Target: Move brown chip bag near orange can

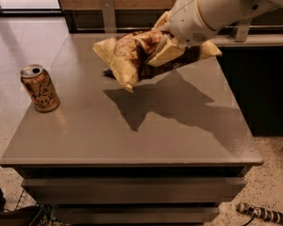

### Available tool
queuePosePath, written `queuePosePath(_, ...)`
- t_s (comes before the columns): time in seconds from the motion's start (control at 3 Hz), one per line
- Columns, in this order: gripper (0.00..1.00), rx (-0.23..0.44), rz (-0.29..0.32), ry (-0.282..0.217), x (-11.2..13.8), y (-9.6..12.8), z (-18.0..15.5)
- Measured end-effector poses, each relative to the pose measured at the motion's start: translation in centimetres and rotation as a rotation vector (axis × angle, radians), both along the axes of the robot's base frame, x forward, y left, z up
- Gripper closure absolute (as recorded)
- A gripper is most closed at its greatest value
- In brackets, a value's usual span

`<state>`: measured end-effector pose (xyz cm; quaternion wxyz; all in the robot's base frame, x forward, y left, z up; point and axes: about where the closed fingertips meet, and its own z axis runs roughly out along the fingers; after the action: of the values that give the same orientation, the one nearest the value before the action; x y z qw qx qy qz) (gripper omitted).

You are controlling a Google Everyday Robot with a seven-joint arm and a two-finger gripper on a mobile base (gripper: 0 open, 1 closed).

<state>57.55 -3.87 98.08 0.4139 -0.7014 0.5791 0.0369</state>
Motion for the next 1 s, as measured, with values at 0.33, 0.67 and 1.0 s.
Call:
queuePosePath(0.33,1.00,-0.075,0.156,0.017,-1.9,3.9,-2.2)
queuePosePath(0.67,1.00,-0.156,0.368,0.026,-3.9,8.4,-4.1)
queuePosePath(1.0,1.00,-0.213,0.534,0.032,-5.4,11.6,-5.1)
